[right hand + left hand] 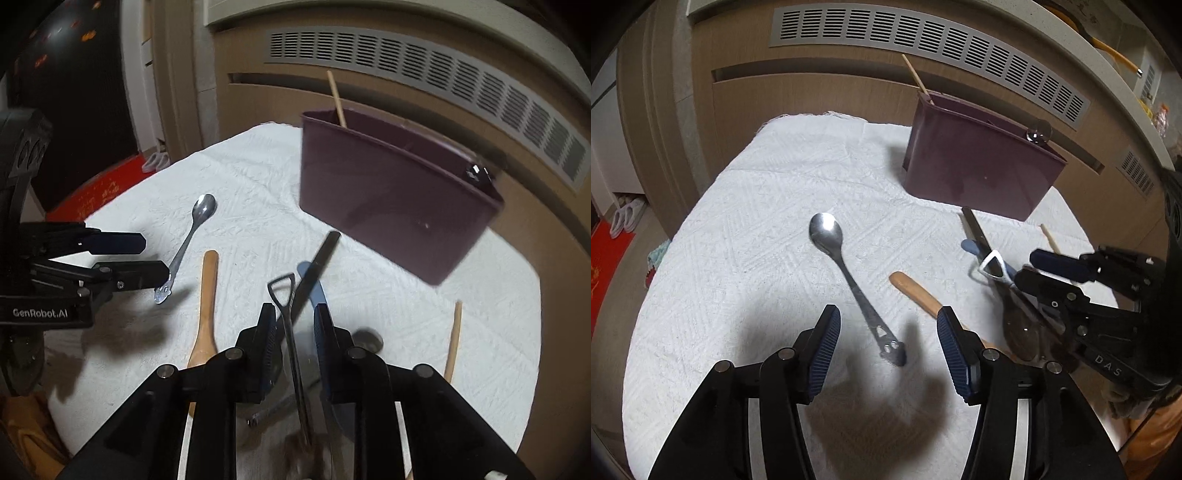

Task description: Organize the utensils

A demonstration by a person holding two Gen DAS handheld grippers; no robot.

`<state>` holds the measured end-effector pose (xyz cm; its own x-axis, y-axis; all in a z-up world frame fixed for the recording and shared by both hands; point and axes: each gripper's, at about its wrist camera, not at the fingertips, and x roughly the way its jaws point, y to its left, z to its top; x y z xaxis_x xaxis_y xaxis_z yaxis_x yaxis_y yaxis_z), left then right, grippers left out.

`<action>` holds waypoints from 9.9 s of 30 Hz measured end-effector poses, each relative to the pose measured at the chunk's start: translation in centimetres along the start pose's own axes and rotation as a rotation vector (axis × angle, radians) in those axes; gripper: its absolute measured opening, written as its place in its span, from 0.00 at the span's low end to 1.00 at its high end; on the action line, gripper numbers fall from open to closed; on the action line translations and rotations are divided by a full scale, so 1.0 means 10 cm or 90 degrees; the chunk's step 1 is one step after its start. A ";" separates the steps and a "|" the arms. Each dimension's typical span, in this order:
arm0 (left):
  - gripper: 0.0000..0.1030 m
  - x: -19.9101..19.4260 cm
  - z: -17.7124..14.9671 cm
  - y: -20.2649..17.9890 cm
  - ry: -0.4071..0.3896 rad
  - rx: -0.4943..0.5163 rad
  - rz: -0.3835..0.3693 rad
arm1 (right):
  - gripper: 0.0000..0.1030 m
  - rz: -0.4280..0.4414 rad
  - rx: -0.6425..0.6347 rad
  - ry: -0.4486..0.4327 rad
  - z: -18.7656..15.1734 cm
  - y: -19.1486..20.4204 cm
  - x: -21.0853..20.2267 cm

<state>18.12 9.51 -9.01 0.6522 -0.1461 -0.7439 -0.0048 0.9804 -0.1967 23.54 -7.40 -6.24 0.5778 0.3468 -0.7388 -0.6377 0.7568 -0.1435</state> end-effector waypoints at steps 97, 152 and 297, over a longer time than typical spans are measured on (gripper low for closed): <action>0.28 0.35 2.33 -0.96 -0.201 0.141 -0.107 | 0.08 -0.126 0.154 -0.182 1.14 -1.43 -0.75; 0.68 -0.18 -0.20 -0.90 0.021 0.188 -0.136 | 1.00 0.033 0.445 0.035 -1.25 -0.81 -0.35; 0.34 -1.22 2.44 -1.24 -0.393 0.134 -0.245 | 0.20 0.052 0.220 -0.328 1.21 -1.25 -1.85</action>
<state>28.74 2.33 18.09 0.8848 -0.4433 -0.1432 0.4132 0.8888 -0.1982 26.98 -16.58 17.17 0.7604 0.5688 -0.3135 -0.5383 0.8220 0.1859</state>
